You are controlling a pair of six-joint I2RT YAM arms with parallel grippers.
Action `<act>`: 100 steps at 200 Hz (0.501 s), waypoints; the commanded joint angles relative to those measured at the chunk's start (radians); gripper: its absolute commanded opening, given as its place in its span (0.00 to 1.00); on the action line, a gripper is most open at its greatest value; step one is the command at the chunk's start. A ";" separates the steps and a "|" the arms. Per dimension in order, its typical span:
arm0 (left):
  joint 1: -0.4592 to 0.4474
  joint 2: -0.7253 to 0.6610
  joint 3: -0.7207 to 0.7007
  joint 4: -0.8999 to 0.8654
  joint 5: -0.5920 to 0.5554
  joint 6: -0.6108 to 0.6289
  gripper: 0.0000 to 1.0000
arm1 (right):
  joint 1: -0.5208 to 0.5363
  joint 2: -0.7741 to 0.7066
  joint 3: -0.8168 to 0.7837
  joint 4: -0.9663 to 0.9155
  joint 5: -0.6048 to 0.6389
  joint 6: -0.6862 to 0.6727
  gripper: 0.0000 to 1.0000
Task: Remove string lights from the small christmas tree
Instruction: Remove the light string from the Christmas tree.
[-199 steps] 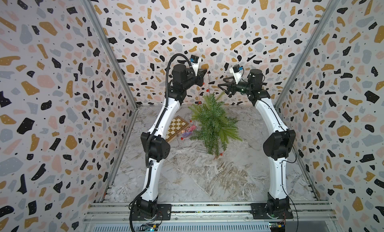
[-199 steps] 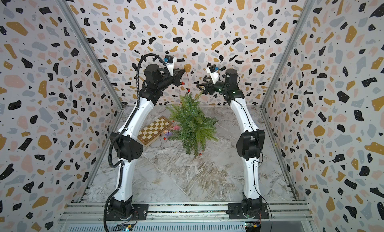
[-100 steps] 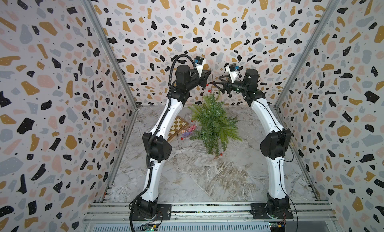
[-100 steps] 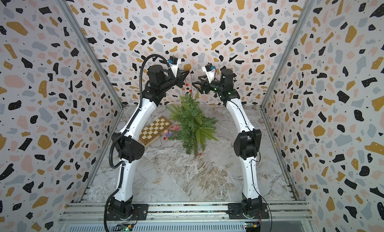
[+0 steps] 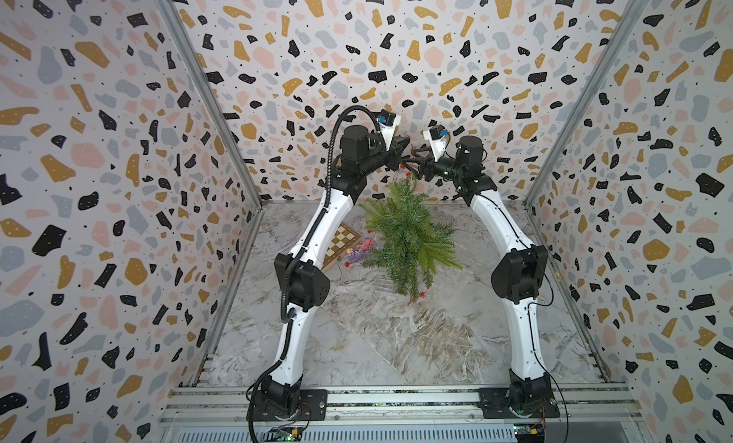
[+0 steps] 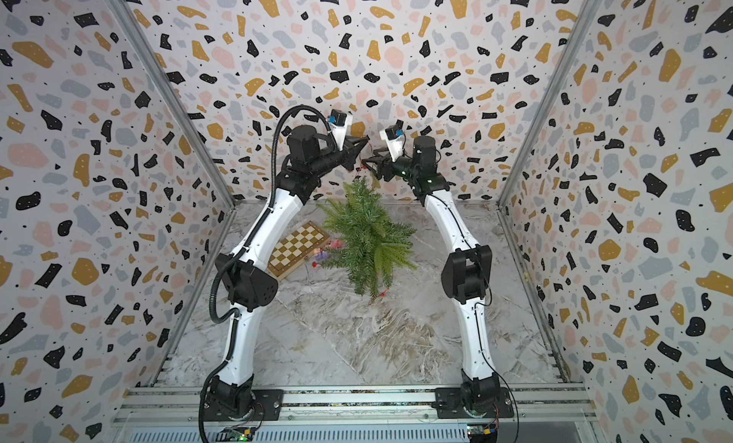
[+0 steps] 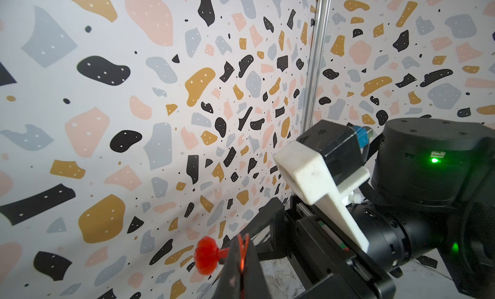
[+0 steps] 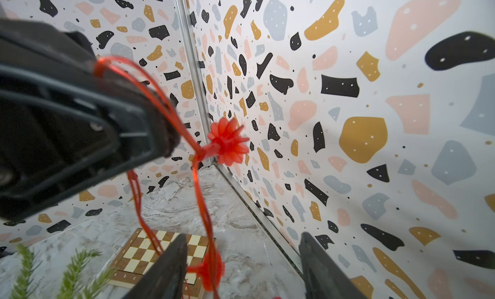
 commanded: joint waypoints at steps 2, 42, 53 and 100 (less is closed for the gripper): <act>-0.003 -0.032 0.005 0.019 0.020 0.022 0.00 | -0.009 0.001 0.040 0.026 0.034 0.018 0.58; -0.003 -0.032 0.004 0.022 0.010 0.028 0.00 | -0.026 0.008 0.042 0.019 0.038 0.014 0.39; -0.004 -0.034 0.004 0.022 0.009 0.028 0.00 | -0.032 0.007 0.043 0.021 0.040 0.014 0.33; -0.005 -0.039 0.003 0.041 0.024 0.016 0.00 | -0.043 0.000 0.069 0.024 0.061 -0.002 0.03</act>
